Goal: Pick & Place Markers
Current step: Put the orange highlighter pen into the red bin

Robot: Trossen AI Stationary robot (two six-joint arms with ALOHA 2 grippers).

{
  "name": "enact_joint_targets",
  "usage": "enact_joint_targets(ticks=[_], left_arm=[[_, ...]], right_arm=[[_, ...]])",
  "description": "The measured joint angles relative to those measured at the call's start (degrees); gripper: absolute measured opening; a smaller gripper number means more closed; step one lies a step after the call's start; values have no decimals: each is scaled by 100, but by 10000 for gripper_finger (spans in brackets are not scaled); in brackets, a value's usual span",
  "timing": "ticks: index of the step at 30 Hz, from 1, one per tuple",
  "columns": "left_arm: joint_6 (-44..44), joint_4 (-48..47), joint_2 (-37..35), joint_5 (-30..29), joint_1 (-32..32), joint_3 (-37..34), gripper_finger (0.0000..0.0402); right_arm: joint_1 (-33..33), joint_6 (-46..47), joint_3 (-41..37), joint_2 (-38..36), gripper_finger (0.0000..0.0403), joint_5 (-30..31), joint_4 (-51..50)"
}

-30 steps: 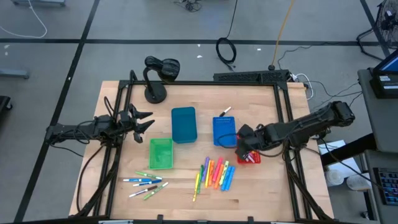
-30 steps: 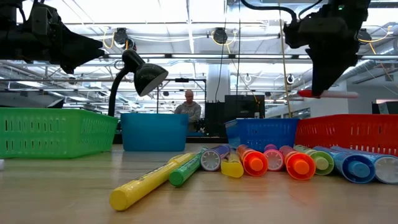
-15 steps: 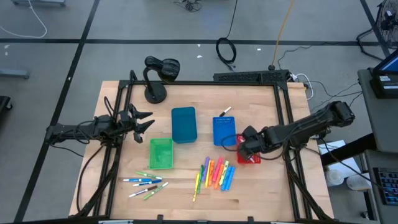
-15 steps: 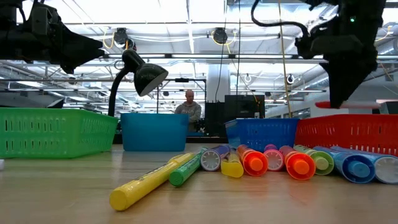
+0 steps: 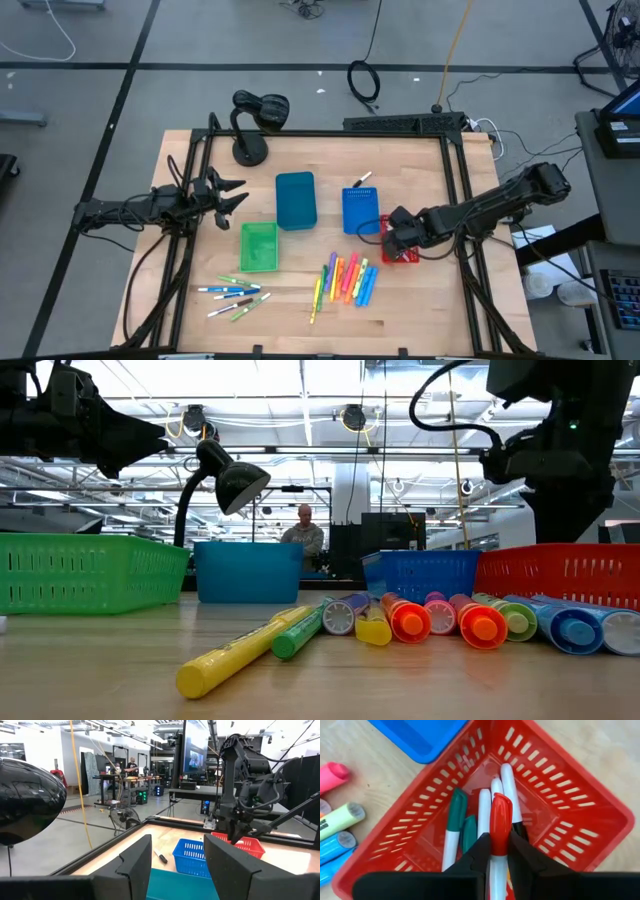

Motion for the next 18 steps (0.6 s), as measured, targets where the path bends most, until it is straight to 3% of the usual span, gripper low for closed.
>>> enact_joint_targets(ticks=[18], left_arm=[[0, 0, 0, 0, 0, 0, 184]], right_arm=[[0, -146, -61, 0, 65, -144, 185]])
